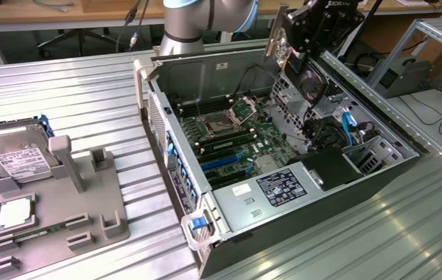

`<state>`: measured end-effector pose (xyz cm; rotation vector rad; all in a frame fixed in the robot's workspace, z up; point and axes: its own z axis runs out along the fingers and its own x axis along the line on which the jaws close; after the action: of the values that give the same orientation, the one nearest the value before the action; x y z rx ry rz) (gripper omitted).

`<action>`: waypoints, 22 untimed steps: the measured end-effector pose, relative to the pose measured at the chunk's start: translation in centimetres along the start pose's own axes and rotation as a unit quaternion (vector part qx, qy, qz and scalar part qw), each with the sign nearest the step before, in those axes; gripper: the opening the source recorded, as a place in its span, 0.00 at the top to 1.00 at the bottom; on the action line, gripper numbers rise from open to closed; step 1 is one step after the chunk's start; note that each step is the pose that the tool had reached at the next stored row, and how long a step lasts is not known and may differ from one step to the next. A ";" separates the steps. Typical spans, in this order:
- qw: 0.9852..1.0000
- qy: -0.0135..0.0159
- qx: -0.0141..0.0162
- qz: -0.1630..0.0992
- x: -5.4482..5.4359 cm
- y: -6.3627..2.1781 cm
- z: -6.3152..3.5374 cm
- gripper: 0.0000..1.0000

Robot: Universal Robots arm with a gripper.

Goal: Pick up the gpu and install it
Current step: 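Pick up the gpu and move the gpu toward the slot, then insert the gpu into the slot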

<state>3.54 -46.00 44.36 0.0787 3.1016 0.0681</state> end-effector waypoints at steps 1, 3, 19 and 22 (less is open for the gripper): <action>1.000 0.000 0.000 0.000 -0.7 0.04 0.03 0.73; 1.000 0.000 0.000 0.000 -1.5 0.07 0.06 0.73; 1.000 0.000 0.000 0.000 -4.3 0.22 0.17 0.73; 1.000 0.000 0.000 0.000 -4.3 0.22 0.17 0.73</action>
<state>7.85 -46.00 44.36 0.0785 3.1016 0.0681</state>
